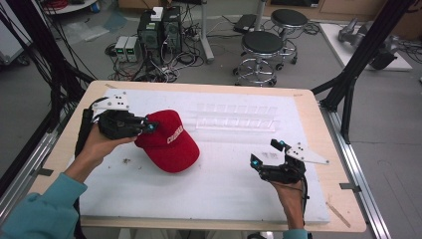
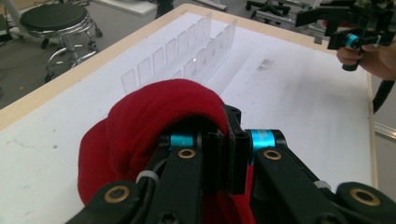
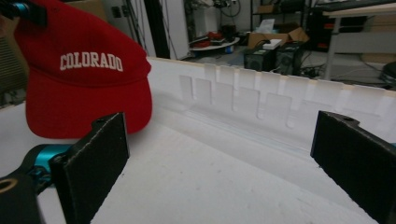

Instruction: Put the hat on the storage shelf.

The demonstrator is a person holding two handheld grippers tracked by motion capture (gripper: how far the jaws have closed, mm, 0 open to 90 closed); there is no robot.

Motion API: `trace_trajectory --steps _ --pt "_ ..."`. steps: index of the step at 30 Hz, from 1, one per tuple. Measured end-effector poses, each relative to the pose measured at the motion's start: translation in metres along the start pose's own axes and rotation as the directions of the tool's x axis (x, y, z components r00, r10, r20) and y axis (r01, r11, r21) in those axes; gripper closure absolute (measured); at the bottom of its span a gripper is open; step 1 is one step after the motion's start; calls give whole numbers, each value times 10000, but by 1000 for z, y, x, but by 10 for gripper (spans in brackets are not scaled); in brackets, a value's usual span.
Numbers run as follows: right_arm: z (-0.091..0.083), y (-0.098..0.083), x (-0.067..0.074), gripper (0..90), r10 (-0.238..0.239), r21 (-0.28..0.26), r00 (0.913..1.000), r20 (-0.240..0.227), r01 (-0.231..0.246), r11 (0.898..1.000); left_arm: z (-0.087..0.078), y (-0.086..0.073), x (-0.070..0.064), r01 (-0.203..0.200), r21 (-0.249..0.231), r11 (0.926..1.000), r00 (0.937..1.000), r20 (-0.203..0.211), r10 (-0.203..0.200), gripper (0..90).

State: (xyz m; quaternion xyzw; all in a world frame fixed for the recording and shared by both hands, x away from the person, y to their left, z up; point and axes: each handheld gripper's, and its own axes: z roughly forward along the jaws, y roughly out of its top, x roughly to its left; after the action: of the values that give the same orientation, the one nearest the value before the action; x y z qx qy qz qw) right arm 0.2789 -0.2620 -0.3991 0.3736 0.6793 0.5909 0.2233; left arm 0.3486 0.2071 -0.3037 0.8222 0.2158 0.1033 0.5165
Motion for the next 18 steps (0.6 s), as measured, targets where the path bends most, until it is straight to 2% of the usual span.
trace_trajectory --steps 3,8,11,18 --pt "5 10 4 32 -32 75 9994 -338 35 10000 4 -1 -8 -95 -27 10000 9999 38 95 871" --pt "16 28 14 32 -389 476 9953 -886 433 9979 13 -2 -20 -299 -43 9995 9994 147 299 871" --pt "24 37 19 32 -335 731 9916 -1253 429 9964 20 -2 -27 -436 -57 9990 9988 241 438 871" --pt "47 59 37 32 -692 1187 9765 -2041 949 9884 32 3 -41 -613 -121 9980 9965 570 619 871"
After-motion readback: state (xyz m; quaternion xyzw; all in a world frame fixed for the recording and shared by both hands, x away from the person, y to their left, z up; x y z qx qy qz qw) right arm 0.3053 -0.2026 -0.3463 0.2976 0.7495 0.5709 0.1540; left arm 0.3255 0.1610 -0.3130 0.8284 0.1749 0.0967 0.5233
